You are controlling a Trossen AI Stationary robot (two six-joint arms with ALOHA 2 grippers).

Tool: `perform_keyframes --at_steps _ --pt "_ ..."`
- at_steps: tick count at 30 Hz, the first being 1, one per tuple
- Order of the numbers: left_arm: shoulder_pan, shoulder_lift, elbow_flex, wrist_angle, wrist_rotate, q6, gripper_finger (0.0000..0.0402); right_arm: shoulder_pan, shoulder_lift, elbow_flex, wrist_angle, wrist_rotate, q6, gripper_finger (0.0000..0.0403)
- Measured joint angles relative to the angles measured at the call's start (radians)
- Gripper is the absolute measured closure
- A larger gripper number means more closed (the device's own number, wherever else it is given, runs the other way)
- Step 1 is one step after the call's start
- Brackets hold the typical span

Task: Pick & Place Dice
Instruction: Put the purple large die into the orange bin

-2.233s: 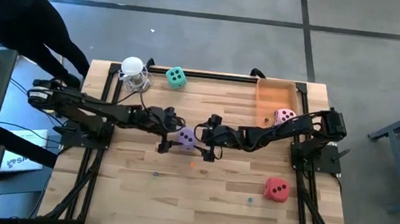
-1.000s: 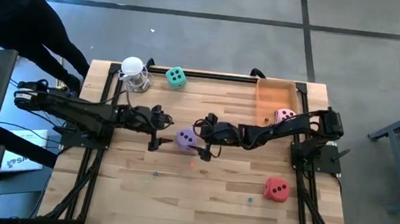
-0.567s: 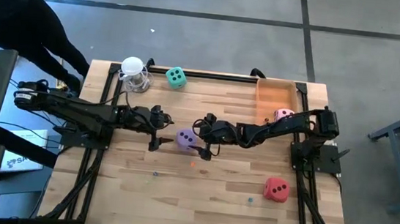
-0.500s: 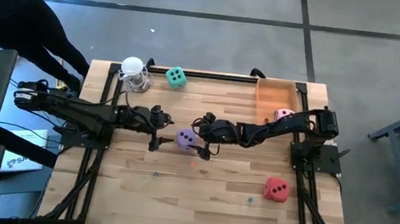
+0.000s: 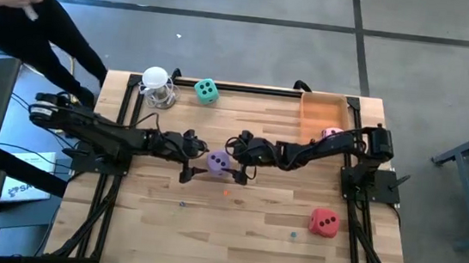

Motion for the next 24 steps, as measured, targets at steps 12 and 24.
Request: perform_keyframes --at_steps 12,24 --pt "0.014 0.135 0.0 0.145 0.009 0.001 0.0049 -0.023 -0.001 0.0 -0.034 -0.073 0.029 0.0005" --pt "0.051 0.136 0.0 0.198 -0.005 0.049 0.0049 -0.022 -0.002 0.001 -0.067 -0.12 0.068 0.0005"
